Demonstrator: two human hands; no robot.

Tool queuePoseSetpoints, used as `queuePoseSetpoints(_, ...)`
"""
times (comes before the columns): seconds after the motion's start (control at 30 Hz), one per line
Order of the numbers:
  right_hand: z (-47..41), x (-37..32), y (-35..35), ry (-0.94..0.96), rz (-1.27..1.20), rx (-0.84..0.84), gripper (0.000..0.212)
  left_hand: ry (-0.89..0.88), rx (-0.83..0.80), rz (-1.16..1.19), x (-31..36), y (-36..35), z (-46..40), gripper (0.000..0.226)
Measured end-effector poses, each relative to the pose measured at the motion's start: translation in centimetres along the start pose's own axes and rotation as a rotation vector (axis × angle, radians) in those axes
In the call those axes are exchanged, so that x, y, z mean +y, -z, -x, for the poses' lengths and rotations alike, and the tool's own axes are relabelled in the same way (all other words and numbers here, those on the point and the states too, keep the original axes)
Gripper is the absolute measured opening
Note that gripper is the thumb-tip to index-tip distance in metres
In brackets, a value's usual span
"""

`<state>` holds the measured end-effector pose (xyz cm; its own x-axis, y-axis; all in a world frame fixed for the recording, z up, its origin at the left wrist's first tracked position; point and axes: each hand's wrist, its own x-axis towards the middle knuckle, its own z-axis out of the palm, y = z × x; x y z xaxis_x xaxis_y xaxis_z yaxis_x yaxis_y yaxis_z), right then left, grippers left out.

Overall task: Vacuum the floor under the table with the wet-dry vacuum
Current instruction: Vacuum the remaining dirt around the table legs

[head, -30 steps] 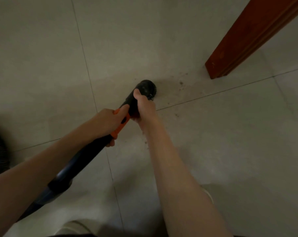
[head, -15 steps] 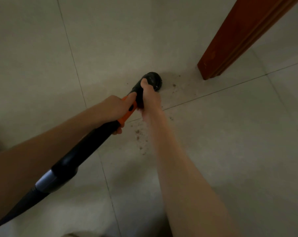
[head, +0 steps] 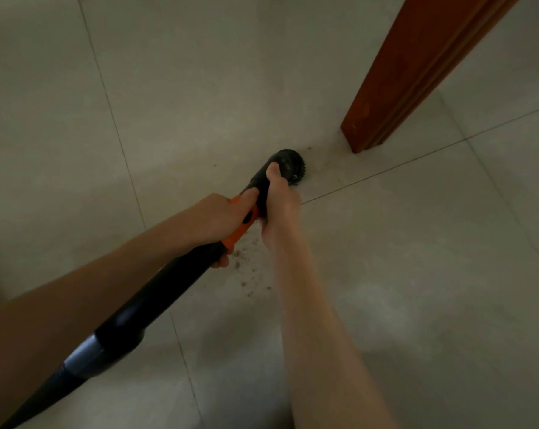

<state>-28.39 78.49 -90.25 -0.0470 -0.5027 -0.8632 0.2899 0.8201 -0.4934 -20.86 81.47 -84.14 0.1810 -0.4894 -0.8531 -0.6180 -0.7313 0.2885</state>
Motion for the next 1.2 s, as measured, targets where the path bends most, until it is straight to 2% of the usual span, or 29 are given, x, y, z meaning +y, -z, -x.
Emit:
queuePoseSetpoints(0.17,-0.7,-1.3,0.6,0.013,-0.032,-0.023,0.038,-0.043,0.035,-0.003,1.5,0.1,-0.4,0.061)
queuePoseSetpoints(0.37,-1.3,-2.4,0.2,0.069,0.020,-0.095,0.053,-0.071,0.100,-0.001,3.3,1.4,-1.4,0.066)
queuePoseSetpoints(0.5,-1.1,-3.4,0.1,0.081,-0.020,-0.147,0.045,-0.085,0.128,-0.016,4.0,1.4,-1.6,0.065)
queuePoseSetpoints(0.77,-1.0,-2.5,2.5,0.048,-0.018,-0.024,0.034,-0.088,0.074,-0.062,4.5,-1.5,-0.7,0.065)
queuePoseSetpoints(1.0,-0.5,-1.3,4.6,-0.013,-0.123,0.030,0.025,-0.093,-0.005,-0.113,4.5,-2.7,0.3,0.065)
queuePoseSetpoints(1.2,-1.3,-3.6,4.9,0.038,-0.108,0.074,0.028,-0.146,-0.016,-0.042,6.1,-2.9,-1.0,0.064)
